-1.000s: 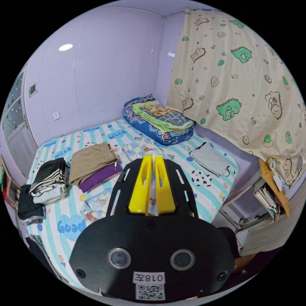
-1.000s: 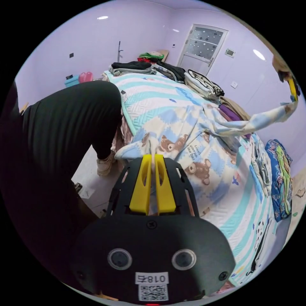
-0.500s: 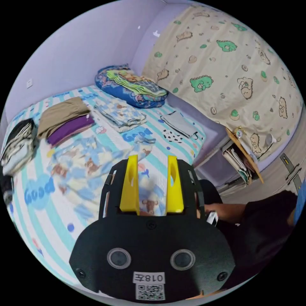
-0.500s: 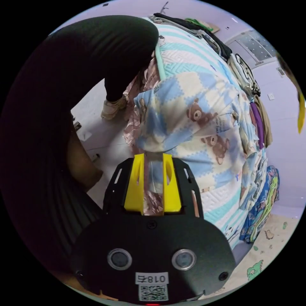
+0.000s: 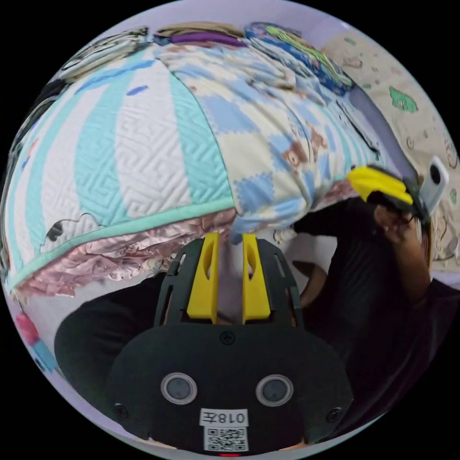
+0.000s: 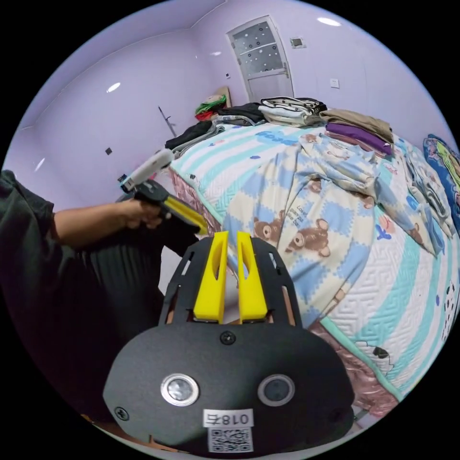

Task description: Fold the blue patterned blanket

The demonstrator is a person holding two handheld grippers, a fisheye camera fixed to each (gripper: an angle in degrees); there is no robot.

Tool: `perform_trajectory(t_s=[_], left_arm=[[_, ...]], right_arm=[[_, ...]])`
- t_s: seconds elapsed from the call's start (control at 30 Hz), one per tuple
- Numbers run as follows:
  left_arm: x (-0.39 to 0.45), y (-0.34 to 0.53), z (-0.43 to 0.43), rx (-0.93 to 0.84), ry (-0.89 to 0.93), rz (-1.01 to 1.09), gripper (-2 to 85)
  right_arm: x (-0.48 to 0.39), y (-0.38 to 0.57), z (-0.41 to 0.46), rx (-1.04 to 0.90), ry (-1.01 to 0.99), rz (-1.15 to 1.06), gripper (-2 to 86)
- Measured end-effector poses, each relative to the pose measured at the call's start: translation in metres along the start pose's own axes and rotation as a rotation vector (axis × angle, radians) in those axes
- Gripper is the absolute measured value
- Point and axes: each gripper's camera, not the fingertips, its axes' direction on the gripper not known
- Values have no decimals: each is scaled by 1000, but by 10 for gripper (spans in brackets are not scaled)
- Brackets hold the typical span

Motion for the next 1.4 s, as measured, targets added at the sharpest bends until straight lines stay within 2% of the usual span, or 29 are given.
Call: perform_trajectory(t_s=[0.07, 0.3, 0.47, 0.6, 0.77, 0.93, 1.1, 1.2, 1.4], left_arm=[[26, -16, 19, -90, -43, 88, 84], [74, -59, 46, -161, -152, 245, 77], [99, -83, 61, -178, -156, 306, 8], [101, -90, 66, -219, -64, 297, -5], [94, -84, 80, -350, 139, 226, -7], [90, -77, 102, -459, 128, 175, 6], [80, -64, 138, -665, 191, 117, 80], [90, -63, 119, -581, 177, 170, 82], [89, -49, 7, -158, 278, 232, 67]], right_arm=[[-2, -5, -5, -1, 16, -7, 22], [1, 0, -30, -52, 71, 4, 9], [14, 8, -57, -39, 122, 47, 3], [26, 13, -87, 7, 154, 95, -1], [38, 19, -114, 45, 172, 134, -2], [48, 20, -137, 84, 178, 179, -2], [60, 19, -161, 104, 207, 259, 0], [69, 21, -181, 169, 202, 341, 3], [94, 18, -240, 346, 328, 496, 24]])
